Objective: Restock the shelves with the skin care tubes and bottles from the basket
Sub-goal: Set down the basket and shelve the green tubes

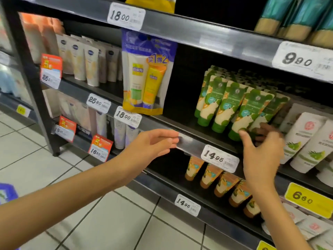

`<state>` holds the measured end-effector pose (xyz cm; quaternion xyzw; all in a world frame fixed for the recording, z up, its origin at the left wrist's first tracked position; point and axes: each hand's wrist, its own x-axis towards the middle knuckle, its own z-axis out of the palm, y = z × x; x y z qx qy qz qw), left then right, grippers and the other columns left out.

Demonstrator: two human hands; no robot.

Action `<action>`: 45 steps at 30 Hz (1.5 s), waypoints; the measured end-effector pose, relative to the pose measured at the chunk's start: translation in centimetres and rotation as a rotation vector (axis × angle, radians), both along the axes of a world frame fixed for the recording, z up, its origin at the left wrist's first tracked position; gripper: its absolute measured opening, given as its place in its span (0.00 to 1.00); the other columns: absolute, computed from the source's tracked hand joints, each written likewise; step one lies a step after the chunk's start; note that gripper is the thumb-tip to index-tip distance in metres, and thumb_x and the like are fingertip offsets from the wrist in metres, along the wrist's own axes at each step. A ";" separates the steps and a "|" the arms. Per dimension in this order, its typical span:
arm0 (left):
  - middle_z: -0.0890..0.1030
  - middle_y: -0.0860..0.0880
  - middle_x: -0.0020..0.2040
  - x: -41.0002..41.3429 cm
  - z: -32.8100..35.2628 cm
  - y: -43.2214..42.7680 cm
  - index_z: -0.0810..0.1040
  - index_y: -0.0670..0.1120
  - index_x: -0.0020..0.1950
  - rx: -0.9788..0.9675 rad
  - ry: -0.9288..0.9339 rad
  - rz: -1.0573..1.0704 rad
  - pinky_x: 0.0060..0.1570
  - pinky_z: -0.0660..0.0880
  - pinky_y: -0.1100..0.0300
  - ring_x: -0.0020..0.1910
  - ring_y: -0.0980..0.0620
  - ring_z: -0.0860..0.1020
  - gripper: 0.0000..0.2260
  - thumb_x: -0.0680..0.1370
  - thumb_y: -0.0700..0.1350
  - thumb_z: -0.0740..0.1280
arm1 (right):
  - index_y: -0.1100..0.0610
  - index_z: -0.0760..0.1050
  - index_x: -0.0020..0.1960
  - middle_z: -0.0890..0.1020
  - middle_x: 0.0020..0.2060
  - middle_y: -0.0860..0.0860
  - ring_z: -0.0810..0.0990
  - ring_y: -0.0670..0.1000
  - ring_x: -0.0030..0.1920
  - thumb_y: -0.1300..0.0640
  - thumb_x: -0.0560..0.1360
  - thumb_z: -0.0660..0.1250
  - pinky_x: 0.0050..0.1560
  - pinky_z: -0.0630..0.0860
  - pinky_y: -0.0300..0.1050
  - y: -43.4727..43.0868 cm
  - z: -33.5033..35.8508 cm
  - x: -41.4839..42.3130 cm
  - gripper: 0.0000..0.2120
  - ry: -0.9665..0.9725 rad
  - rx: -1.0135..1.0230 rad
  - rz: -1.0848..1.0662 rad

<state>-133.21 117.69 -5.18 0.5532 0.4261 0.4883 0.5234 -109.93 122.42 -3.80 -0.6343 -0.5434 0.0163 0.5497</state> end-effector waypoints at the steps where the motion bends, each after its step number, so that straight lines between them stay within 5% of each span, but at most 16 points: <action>1: 0.84 0.55 0.50 -1.6 -0.3 -1.5 0.79 0.51 0.54 0.010 0.028 0.012 0.47 0.75 0.73 0.52 0.61 0.80 0.09 0.77 0.42 0.63 | 0.60 0.72 0.60 0.73 0.49 0.52 0.75 0.50 0.48 0.54 0.74 0.68 0.47 0.72 0.39 -1.5 -0.1 -1.3 0.17 0.004 0.037 0.072; 4: 0.84 0.52 0.49 -7.5 -1.1 -7.2 0.80 0.48 0.52 0.004 0.067 0.143 0.48 0.74 0.72 0.50 0.59 0.81 0.09 0.75 0.39 0.63 | 0.53 0.77 0.51 0.80 0.43 0.48 0.77 0.40 0.41 0.57 0.75 0.65 0.42 0.73 0.28 -5.3 -0.5 -8.6 0.06 0.096 -0.193 0.650; 8: 0.84 0.51 0.49 -17.0 -2.6 -16.2 0.80 0.47 0.50 -0.041 0.161 0.481 0.51 0.74 0.71 0.50 0.59 0.81 0.10 0.76 0.37 0.62 | 0.52 0.78 0.48 0.83 0.42 0.50 0.81 0.46 0.43 0.61 0.74 0.66 0.46 0.75 0.32 -10.4 -2.3 -21.1 0.06 0.046 -0.495 1.335; 14: 0.82 0.53 0.41 -29.9 -8.3 -30.3 0.78 0.44 0.46 -0.269 0.223 1.091 0.45 0.75 0.71 0.41 0.59 0.80 0.10 0.77 0.32 0.60 | 0.49 0.78 0.47 0.82 0.42 0.47 0.80 0.43 0.44 0.60 0.75 0.66 0.48 0.75 0.34 -17.3 -7.3 -33.0 0.07 -0.299 -0.717 1.810; 17: 0.79 0.44 0.43 -32.0 -13.8 -35.3 0.78 0.35 0.47 -0.516 0.346 1.197 0.44 0.71 0.63 0.44 0.51 0.75 0.06 0.76 0.31 0.61 | 0.53 0.77 0.47 0.79 0.38 0.46 0.77 0.45 0.41 0.63 0.75 0.65 0.47 0.73 0.34 -19.3 -10.4 -36.5 0.06 -0.420 -0.834 1.874; 20: 0.73 0.42 0.35 -31.0 -21.7 -37.7 0.75 0.40 0.36 -0.996 0.473 1.043 0.35 0.63 0.59 0.40 0.49 0.70 0.09 0.77 0.36 0.63 | 0.60 0.77 0.53 0.77 0.39 0.50 0.73 0.47 0.41 0.64 0.77 0.62 0.40 0.69 0.30 -20.2 -14.2 -39.1 0.07 -0.636 -0.914 1.815; 23: 0.78 0.36 0.48 -29.7 -26.9 -37.1 0.77 0.37 0.49 -1.323 0.472 0.989 0.37 0.68 0.60 0.51 0.44 0.77 0.10 0.78 0.43 0.62 | 0.63 0.76 0.57 0.79 0.49 0.56 0.75 0.50 0.46 0.60 0.77 0.61 0.46 0.71 0.34 -20.2 -17.0 -41.9 0.11 -0.871 -0.960 1.732; 25: 0.79 0.36 0.55 -29.2 -28.2 -36.0 0.76 0.35 0.56 -1.391 0.495 1.016 0.46 0.72 0.57 0.54 0.39 0.77 0.17 0.78 0.49 0.63 | 0.62 0.73 0.60 0.78 0.55 0.57 0.76 0.54 0.53 0.55 0.78 0.62 0.54 0.73 0.43 -19.9 -18.5 -44.4 0.15 -1.100 -0.935 1.712; 29: 0.70 0.33 0.65 -28.4 -28.9 -34.2 0.67 0.33 0.65 -1.474 0.523 1.051 0.60 0.68 0.49 0.63 0.35 0.69 0.23 0.79 0.50 0.61 | 0.68 0.71 0.59 0.76 0.56 0.62 0.75 0.57 0.53 0.52 0.77 0.63 0.49 0.68 0.45 -20.0 -21.7 -50.3 0.20 -1.225 -0.944 1.644; 34: 0.65 0.34 0.68 -28.5 -29.6 -32.4 0.58 0.33 0.69 -1.543 0.332 1.035 0.61 0.66 0.53 0.67 0.36 0.66 0.28 0.78 0.50 0.63 | 0.67 0.62 0.68 0.68 0.66 0.63 0.68 0.61 0.67 0.51 0.75 0.66 0.63 0.67 0.50 -23.7 -27.9 -53.4 0.29 -1.447 -0.953 1.515; 37: 0.69 0.33 0.66 -29.1 -29.8 -32.8 0.63 0.32 0.67 -1.493 0.157 1.054 0.59 0.68 0.54 0.64 0.38 0.69 0.24 0.78 0.48 0.63 | 0.67 0.64 0.66 0.71 0.63 0.63 0.71 0.61 0.63 0.57 0.74 0.67 0.59 0.71 0.51 -25.3 -29.6 -53.0 0.25 -1.422 -0.857 1.490; 41: 0.74 0.39 0.40 -28.7 -26.7 -33.7 0.71 0.35 0.48 -1.186 -0.269 1.134 0.39 0.73 0.57 0.37 0.45 0.77 0.05 0.77 0.37 0.64 | 0.66 0.66 0.59 0.76 0.51 0.59 0.75 0.53 0.45 0.56 0.72 0.68 0.39 0.69 0.44 -23.6 -26.2 -50.9 0.21 -1.024 -1.194 1.463; 43: 0.74 0.41 0.41 -28.4 -23.4 -33.1 0.67 0.40 0.45 -1.028 -0.196 1.083 0.44 0.74 0.54 0.39 0.45 0.76 0.09 0.74 0.36 0.68 | 0.65 0.67 0.49 0.80 0.42 0.59 0.79 0.50 0.33 0.62 0.72 0.68 0.33 0.75 0.44 -21.9 -22.2 -49.0 0.11 -0.668 -1.482 1.457; 45: 0.76 0.42 0.47 -28.0 -19.4 -31.9 0.66 0.44 0.49 -0.842 -0.128 0.992 0.46 0.77 0.52 0.43 0.45 0.77 0.14 0.72 0.39 0.71 | 0.61 0.68 0.44 0.81 0.34 0.56 0.78 0.47 0.25 0.62 0.72 0.69 0.29 0.78 0.40 -19.8 -17.6 -46.2 0.09 -0.445 -1.537 1.511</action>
